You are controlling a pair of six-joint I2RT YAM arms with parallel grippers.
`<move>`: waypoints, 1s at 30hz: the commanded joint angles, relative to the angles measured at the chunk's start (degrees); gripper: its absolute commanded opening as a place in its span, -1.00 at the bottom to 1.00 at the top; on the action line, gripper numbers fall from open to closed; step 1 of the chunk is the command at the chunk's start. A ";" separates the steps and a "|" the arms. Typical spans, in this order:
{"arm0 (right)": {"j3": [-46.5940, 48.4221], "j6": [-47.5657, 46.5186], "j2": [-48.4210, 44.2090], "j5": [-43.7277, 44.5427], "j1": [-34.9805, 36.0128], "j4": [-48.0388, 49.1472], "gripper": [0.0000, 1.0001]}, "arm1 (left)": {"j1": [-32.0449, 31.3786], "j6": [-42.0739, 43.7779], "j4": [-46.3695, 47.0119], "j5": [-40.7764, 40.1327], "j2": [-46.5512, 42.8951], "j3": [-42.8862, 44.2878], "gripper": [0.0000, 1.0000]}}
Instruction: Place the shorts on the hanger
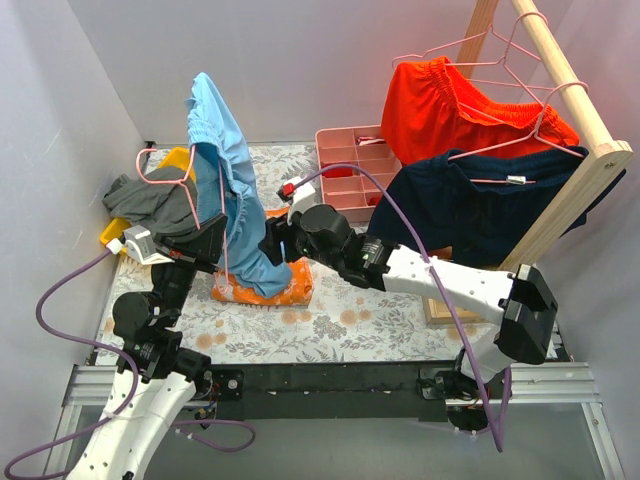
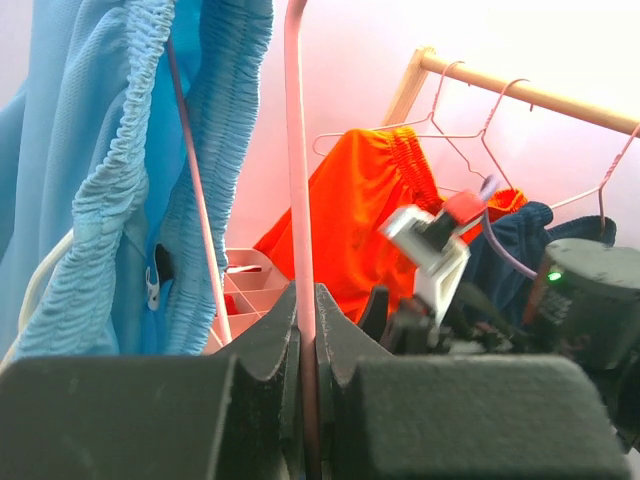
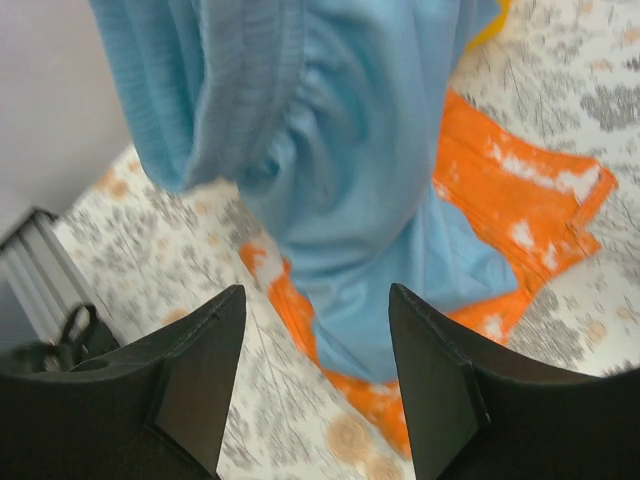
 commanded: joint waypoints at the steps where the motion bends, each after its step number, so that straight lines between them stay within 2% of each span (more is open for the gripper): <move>1: 1.43 5.79 0.76 5.94 2.04 16.27 0.35 | 0.24 1.75 5.79 -1.07 -0.51 1.18 -1.00; 4: 5.73 6.57 4.80 9.36 3.53 17.60 0.36 | 0.24 2.02 5.79 -1.24 -0.42 1.36 -1.00; 11: 13.38 9.39 13.33 10.69 3.71 16.81 0.39 | 0.33 2.89 4.30 -0.89 -0.06 3.03 -1.00; 15: 18.21 10.27 17.55 14.28 3.80 12.42 0.39 | 0.33 2.98 3.68 -0.89 -0.33 3.47 -1.00; 18: 18.84 10.71 18.61 15.18 3.80 10.92 0.12 | 0.24 2.98 3.59 -1.77 -0.33 3.82 -1.00; 22: 14.12 11.50 16.68 16.40 5.20 9.60 -0.90 | 0.33 2.63 6.30 -3.61 0.89 3.38 -1.00; 23: 12.96 11.07 14.93 16.93 5.73 10.04 -0.97 | 0.33 2.46 7.28 -5.61 1.25 2.60 -1.00; 30: 3.82 12.20 7.54 18.52 9.77 8.46 -0.97 | 0.33 1.31 19.83 -8.62 9.07 0.22 -1.00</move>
